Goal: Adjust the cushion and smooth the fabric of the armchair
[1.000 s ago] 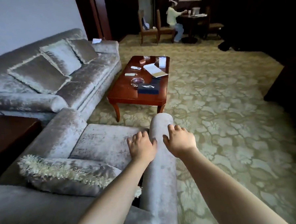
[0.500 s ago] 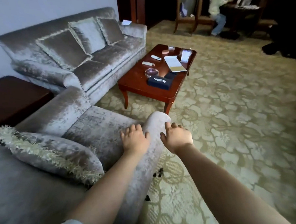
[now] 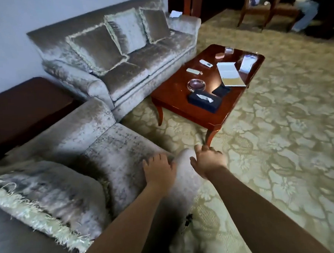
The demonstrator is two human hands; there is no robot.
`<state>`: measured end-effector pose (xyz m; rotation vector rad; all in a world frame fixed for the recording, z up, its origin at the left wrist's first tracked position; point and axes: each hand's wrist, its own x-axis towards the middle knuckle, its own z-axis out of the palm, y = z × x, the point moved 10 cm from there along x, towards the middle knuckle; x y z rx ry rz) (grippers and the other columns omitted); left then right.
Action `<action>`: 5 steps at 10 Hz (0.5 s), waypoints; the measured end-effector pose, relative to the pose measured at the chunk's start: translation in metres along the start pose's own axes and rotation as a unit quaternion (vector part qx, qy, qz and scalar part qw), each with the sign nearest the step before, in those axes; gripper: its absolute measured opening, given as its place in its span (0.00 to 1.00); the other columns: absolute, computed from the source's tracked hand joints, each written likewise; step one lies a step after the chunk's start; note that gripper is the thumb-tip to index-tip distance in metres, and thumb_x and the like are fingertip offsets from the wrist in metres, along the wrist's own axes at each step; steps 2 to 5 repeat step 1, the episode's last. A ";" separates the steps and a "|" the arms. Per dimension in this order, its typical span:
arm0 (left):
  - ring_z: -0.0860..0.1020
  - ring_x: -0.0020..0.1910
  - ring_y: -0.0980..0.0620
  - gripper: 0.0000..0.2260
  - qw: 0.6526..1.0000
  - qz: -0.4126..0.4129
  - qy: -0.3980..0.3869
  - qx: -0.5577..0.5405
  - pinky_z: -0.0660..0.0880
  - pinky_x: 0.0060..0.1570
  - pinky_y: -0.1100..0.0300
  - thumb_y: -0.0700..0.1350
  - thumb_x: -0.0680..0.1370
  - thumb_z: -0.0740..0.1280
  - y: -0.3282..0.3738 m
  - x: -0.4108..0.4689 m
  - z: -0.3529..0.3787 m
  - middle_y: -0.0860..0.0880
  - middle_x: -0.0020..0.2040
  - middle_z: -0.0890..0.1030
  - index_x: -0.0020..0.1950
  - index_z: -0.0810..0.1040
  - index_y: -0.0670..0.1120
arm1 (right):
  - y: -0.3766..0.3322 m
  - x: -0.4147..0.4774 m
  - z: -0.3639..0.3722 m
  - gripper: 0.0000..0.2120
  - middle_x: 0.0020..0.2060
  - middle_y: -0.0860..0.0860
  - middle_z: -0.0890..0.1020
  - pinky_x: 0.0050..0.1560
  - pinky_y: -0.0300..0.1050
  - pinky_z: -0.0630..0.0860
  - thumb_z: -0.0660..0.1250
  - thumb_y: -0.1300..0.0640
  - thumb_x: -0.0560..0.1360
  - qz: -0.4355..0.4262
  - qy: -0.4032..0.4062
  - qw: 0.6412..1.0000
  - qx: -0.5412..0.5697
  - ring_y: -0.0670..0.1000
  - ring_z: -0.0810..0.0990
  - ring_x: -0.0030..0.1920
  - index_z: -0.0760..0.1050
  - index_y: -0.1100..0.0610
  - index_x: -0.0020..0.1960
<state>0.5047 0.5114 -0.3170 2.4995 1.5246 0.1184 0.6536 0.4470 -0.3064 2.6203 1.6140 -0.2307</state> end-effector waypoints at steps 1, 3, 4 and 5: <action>0.71 0.62 0.44 0.20 0.999 -0.029 0.000 -0.022 0.61 0.65 0.45 0.56 0.79 0.55 0.005 0.028 0.008 0.44 0.63 0.74 0.64 0.70 0.46 | -0.002 0.037 -0.001 0.18 0.55 0.54 0.76 0.44 0.48 0.68 0.54 0.42 0.77 -0.063 0.039 0.996 0.046 0.56 0.76 0.52 0.65 0.52 0.61; 0.71 0.62 0.44 0.20 0.999 -0.029 0.000 -0.022 0.61 0.65 0.45 0.56 0.79 0.55 0.005 0.028 0.008 0.44 0.63 0.74 0.64 0.70 0.46 | -0.002 0.037 -0.001 0.18 0.55 0.54 0.76 0.44 0.48 0.68 0.54 0.42 0.77 -0.063 0.039 0.996 0.046 0.56 0.76 0.52 0.65 0.52 0.61; 0.71 0.62 0.44 0.20 0.999 -0.029 0.000 -0.022 0.61 0.65 0.45 0.56 0.79 0.55 0.005 0.028 0.008 0.44 0.63 0.74 0.64 0.70 0.46 | -0.002 0.037 -0.001 0.18 0.55 0.54 0.76 0.44 0.48 0.68 0.54 0.42 0.77 -0.063 0.039 0.996 0.046 0.56 0.76 0.52 0.65 0.52 0.61; 0.71 0.62 0.44 0.20 0.999 -0.029 0.000 -0.022 0.61 0.65 0.45 0.56 0.79 0.55 0.005 0.028 0.008 0.44 0.63 0.74 0.64 0.70 0.46 | -0.002 0.037 -0.001 0.18 0.55 0.54 0.76 0.44 0.48 0.68 0.54 0.42 0.77 -0.063 0.039 0.996 0.046 0.56 0.76 0.52 0.65 0.52 0.61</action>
